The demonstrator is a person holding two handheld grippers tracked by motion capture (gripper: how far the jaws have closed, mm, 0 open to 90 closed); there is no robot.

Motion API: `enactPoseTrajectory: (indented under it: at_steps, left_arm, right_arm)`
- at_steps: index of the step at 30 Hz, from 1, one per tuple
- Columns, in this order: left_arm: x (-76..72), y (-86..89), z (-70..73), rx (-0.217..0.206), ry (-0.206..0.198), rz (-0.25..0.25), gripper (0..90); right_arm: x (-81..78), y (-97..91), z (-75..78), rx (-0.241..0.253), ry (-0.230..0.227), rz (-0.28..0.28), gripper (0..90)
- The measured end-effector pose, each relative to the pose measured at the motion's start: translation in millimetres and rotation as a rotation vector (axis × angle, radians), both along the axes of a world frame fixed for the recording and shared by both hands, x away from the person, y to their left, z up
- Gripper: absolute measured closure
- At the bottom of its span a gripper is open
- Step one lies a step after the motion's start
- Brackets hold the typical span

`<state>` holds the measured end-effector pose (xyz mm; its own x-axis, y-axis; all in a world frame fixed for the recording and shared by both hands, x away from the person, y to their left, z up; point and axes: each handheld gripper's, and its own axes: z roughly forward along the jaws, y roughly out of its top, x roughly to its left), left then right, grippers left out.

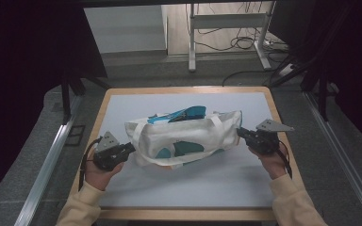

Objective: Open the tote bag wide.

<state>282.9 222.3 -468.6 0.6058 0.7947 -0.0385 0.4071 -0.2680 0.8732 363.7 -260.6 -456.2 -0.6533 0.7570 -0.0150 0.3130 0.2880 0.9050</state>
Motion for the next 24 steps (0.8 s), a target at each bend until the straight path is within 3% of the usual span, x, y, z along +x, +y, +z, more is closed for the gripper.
enactPoseTrajectory:
  at_steps: [24]
  left_arm:
    - [10.4, -3.4, -26.2, 0.036, 0.087, -0.014, 84.9]
  right_arm:
    - [3.8, 0.9, -32.7, -0.056, 0.094, -0.013, 85.3]
